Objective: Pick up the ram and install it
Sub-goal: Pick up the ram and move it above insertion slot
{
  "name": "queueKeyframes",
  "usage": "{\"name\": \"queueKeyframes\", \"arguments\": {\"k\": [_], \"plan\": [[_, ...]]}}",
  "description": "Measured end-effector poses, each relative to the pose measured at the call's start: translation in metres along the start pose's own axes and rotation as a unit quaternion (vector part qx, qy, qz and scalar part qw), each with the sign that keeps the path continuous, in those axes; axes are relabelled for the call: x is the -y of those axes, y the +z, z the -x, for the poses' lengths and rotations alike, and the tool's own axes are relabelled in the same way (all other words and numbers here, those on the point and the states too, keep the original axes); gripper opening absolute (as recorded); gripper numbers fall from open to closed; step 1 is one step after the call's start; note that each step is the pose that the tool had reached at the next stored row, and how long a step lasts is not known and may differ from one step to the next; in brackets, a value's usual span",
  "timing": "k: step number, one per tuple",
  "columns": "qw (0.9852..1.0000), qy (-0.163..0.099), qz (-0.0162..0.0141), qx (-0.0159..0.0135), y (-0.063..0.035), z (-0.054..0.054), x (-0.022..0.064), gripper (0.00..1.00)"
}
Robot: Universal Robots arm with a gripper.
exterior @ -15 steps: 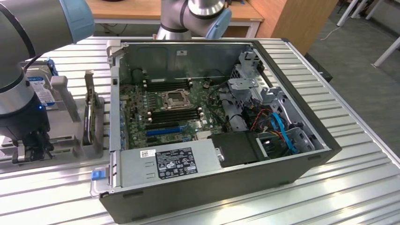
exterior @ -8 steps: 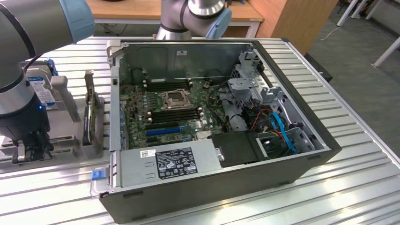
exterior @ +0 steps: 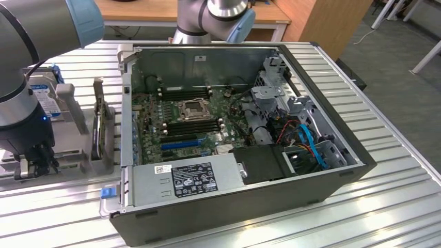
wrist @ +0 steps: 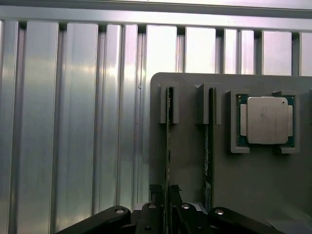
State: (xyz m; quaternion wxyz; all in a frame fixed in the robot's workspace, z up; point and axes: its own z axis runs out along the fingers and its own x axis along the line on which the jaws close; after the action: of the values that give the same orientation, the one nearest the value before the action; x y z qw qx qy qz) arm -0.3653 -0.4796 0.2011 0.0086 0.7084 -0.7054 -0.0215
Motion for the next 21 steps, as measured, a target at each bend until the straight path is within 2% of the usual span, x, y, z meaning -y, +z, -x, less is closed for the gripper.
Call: {"name": "queueKeyframes", "arguments": {"k": [5,6,21], "plan": [[1.0000,0.000,0.0000,0.0000,0.0000,0.0000,0.0000,0.17],[1.0000,0.000,0.0000,0.0000,0.0000,0.0000,0.0000,0.12],[1.0000,0.000,0.0000,0.0000,0.0000,0.0000,0.0000,0.12]]}}
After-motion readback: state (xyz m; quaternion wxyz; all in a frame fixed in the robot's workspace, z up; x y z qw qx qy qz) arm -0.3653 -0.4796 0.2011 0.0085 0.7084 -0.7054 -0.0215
